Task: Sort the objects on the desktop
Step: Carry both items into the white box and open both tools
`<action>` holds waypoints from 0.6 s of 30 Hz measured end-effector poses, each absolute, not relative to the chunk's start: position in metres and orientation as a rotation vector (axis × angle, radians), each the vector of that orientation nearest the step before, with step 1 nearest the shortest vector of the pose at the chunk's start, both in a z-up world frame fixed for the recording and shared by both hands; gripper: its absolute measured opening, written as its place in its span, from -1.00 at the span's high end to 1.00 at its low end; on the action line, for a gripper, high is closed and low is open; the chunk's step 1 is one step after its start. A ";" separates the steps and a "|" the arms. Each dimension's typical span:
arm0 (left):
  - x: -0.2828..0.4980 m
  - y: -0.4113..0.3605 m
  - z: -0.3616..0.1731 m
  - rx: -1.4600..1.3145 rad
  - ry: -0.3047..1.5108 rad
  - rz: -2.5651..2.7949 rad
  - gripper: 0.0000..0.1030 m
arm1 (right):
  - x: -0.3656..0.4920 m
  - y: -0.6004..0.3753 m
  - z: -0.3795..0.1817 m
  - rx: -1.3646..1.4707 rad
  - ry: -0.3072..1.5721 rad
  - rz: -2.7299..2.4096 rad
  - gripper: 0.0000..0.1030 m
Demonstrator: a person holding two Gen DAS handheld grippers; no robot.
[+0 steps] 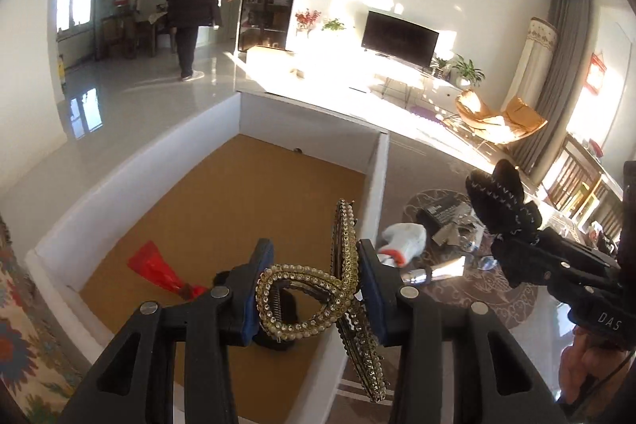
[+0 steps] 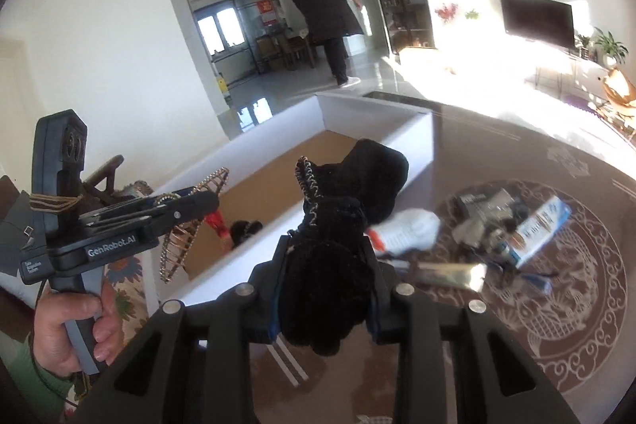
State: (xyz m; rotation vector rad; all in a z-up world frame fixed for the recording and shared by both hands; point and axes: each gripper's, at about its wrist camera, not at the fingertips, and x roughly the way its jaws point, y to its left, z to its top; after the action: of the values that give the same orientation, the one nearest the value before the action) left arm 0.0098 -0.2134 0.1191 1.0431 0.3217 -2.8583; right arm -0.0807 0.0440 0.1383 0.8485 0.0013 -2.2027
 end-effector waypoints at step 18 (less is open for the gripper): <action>0.014 -0.286 0.064 1.123 0.416 -2.591 -0.57 | -0.151 -0.120 0.088 1.008 0.049 -2.035 -0.66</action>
State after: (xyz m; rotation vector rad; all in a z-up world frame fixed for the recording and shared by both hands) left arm 0.0143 -0.2863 0.0637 1.1233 0.4160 -2.5915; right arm -0.1509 -0.1196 0.0879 1.0077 0.0495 -2.0350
